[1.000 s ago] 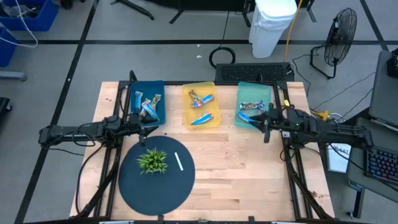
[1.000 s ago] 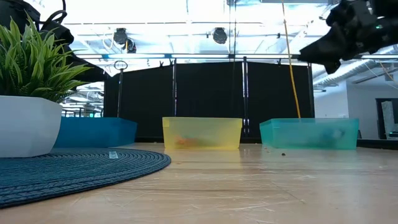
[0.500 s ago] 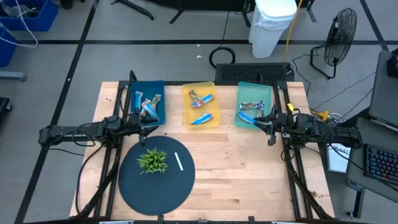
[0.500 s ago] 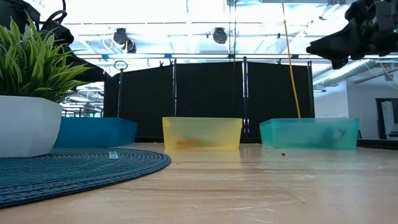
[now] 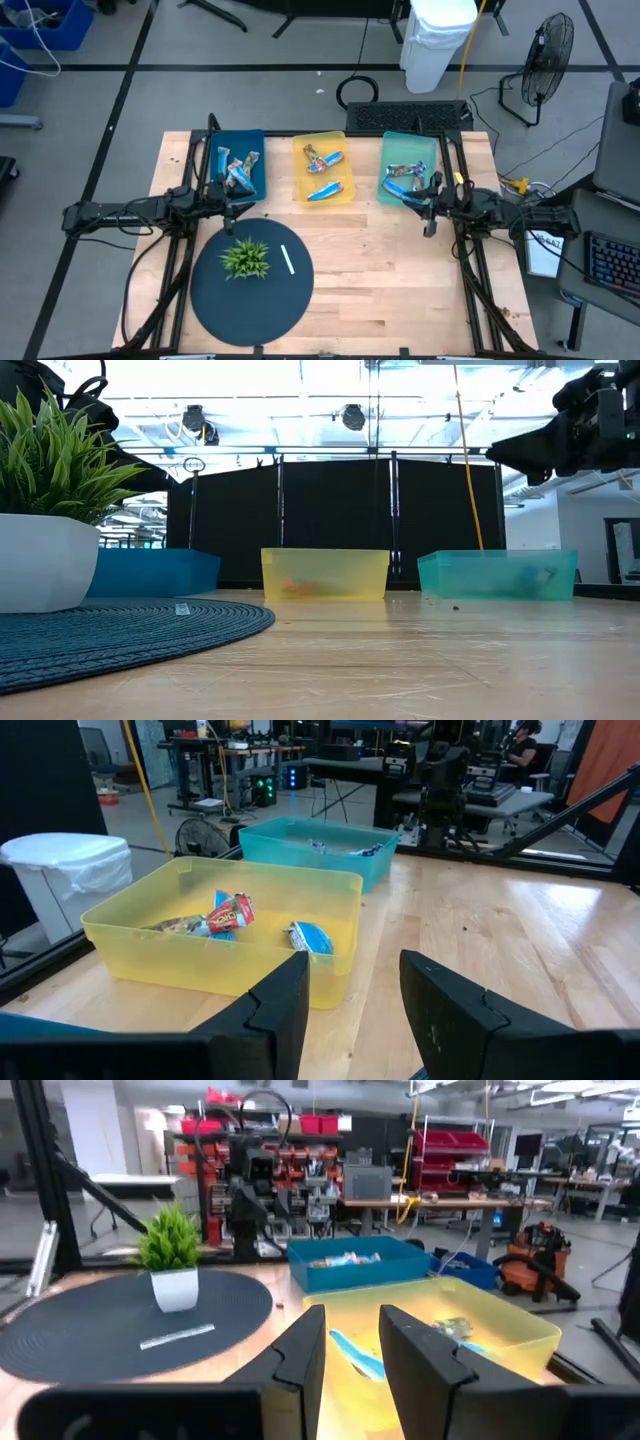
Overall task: Pick and place Granola Bars by type
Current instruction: Return to Home Position
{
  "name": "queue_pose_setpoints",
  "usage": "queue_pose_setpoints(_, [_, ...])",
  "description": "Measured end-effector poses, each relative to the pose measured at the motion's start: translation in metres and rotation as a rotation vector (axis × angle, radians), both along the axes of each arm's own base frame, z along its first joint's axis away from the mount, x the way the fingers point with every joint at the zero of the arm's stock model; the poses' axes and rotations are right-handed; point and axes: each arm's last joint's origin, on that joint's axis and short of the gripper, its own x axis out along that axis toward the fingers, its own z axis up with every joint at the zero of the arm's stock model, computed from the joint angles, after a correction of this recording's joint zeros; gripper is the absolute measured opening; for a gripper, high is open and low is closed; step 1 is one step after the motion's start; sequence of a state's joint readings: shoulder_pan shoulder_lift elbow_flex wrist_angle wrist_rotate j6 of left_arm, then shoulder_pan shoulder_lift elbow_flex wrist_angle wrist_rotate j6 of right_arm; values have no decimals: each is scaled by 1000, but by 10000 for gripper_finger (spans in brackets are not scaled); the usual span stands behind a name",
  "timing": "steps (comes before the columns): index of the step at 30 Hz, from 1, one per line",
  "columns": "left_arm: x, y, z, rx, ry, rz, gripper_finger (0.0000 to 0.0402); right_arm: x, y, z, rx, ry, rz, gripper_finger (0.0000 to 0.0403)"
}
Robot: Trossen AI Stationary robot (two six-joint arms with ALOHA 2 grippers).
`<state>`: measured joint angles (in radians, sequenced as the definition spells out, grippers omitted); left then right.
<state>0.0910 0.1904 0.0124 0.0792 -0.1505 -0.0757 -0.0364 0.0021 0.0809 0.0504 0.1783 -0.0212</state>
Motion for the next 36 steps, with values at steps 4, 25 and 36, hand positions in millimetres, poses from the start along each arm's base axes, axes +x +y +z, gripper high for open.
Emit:
queue_pose_setpoints(4, [0,0,0,0,0,0,161,0,1,5,-12,-66,24,88])
queue_pose_setpoints(25, [0,0,0,0,0,0,161,1,1,-4,122,-11,31,89])
queue_pose_setpoints(36, [0,0,0,0,0,0,161,1,1,-3,122,-15,30,89])
